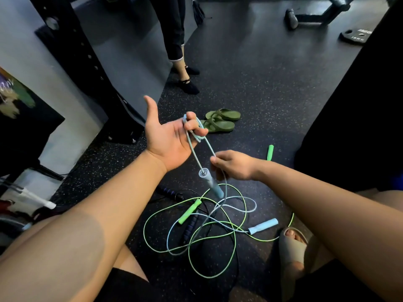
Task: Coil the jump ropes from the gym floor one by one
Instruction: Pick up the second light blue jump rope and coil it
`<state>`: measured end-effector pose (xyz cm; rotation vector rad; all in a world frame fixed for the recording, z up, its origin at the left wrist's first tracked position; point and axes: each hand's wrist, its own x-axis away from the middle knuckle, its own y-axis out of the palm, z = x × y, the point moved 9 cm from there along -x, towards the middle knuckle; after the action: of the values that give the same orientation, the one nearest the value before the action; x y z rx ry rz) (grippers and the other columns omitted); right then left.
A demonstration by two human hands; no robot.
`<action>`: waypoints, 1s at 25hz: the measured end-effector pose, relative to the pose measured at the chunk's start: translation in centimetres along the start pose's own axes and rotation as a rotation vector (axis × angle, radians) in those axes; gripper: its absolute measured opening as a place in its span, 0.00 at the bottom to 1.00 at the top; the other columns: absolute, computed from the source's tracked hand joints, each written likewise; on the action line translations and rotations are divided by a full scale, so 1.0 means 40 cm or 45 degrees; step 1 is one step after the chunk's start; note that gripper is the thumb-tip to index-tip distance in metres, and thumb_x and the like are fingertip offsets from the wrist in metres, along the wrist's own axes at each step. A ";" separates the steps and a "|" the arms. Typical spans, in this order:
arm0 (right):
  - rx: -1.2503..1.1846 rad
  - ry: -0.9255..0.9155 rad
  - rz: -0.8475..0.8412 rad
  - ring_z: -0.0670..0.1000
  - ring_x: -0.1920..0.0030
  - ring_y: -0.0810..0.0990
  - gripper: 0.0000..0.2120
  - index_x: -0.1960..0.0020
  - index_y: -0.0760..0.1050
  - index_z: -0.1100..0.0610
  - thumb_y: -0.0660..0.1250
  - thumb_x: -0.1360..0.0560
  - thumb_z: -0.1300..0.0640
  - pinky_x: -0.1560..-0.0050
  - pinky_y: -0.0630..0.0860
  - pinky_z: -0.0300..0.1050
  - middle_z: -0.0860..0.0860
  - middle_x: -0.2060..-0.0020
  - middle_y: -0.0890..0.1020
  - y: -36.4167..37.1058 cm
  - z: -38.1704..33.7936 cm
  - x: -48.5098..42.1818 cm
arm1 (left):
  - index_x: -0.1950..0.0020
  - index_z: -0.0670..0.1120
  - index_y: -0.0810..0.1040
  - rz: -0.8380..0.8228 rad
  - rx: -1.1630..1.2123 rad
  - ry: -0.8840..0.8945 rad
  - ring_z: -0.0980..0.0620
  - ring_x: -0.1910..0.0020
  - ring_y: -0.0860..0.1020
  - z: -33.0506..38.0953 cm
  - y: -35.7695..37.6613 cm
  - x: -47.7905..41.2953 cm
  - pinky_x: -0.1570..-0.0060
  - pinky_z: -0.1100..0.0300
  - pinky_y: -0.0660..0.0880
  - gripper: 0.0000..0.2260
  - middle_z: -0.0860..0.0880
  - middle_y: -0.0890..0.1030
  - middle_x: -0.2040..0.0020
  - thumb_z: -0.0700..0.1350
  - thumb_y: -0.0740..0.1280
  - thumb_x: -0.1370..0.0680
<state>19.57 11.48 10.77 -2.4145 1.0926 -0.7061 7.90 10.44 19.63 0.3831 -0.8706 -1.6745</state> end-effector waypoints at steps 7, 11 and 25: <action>0.329 -0.021 -0.093 0.40 0.72 0.75 0.18 0.53 0.79 0.56 0.56 0.16 0.49 0.66 0.70 0.36 0.47 0.69 0.77 0.008 -0.041 0.020 | 0.34 0.31 0.72 0.228 -0.110 0.225 0.43 0.56 0.82 0.055 -0.063 -0.018 0.34 0.48 0.74 0.53 0.43 0.79 0.55 0.80 0.51 0.30; 0.611 -0.275 -0.008 0.46 0.63 0.77 0.18 0.51 0.79 0.56 0.56 0.16 0.47 0.58 0.71 0.44 0.46 0.65 0.79 -0.005 -0.127 0.036 | 0.32 0.32 0.70 0.353 -0.311 0.209 0.39 0.46 0.83 0.049 -0.089 -0.024 0.43 0.51 0.80 0.50 0.40 0.79 0.47 0.77 0.48 0.27; 0.423 -0.542 0.383 0.44 0.67 0.73 0.11 0.58 0.76 0.53 0.70 0.23 0.48 0.64 0.70 0.41 0.47 0.68 0.77 -0.165 -0.172 0.072 | 0.56 0.37 0.77 -0.254 -0.985 -0.569 0.39 0.62 0.81 -0.175 -0.007 0.008 0.43 0.48 0.74 0.52 0.42 0.80 0.66 0.80 0.34 0.34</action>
<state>20.94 12.32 20.61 -1.9409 1.0311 -0.2329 12.21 7.76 14.81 -0.4626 -0.4352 -2.1739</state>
